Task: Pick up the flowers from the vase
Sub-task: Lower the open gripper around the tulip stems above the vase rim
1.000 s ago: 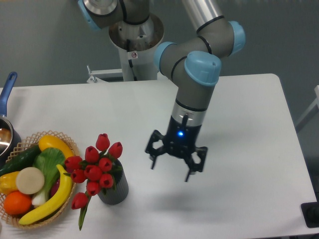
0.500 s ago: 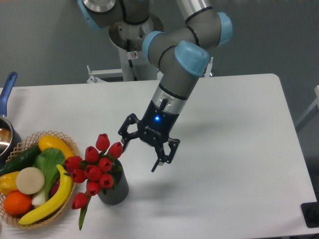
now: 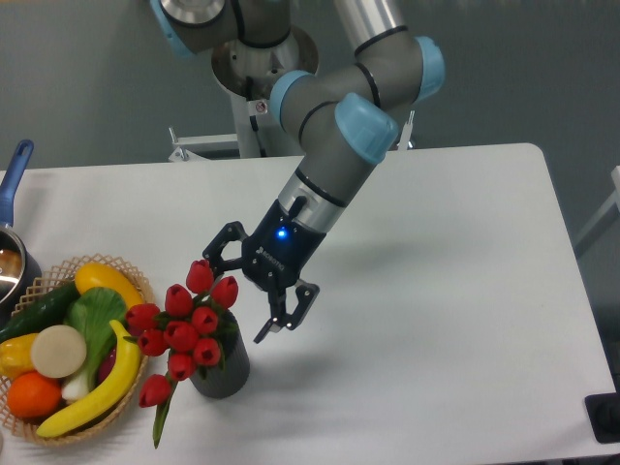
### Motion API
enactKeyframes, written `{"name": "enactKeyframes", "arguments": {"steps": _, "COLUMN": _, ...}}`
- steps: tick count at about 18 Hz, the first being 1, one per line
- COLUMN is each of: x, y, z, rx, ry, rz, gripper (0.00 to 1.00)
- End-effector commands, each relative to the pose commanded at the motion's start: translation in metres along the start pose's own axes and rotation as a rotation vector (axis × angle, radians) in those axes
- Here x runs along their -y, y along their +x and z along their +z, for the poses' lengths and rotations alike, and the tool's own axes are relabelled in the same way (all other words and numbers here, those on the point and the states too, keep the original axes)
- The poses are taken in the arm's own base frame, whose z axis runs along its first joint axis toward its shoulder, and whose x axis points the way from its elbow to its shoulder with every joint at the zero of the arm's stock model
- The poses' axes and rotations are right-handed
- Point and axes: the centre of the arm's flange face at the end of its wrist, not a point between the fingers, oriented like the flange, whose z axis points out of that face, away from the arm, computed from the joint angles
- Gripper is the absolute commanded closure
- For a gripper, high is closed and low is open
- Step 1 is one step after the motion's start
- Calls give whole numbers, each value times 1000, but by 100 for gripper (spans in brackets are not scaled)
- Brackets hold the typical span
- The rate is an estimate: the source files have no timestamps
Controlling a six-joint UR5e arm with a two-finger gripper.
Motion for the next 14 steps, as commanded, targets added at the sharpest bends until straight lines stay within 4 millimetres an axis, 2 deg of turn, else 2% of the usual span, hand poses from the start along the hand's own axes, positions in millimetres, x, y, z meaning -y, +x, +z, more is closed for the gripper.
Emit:
{"name": "enactKeyframes", "arguments": {"steps": 5, "x": 3, "y": -2, "z": 7, "rx": -54, "ry": 74, "rz": 2, "gripper": 0}}
{"name": "enactKeyframes", "arguments": {"steps": 8, "x": 3, "y": 1, "z": 18, "rx": -93, "ry": 105, "rz": -1, "gripper": 0}}
{"name": "enactKeyframes", "arguments": {"steps": 9, "x": 2, "y": 2, "z": 19, "rx": -97, "ry": 103, "rz": -4, "gripper": 9}}
{"name": "enactKeyframes", "arguments": {"steps": 12, "x": 1, "y": 2, "z": 20, "rx": -96, "ry": 100, "rz": -1, "gripper": 65}}
{"name": "enactKeyframes", "arguments": {"steps": 14, "x": 2, "y": 3, "z": 17, "rx": -92, "ry": 102, "rz": 5, "gripper": 87}}
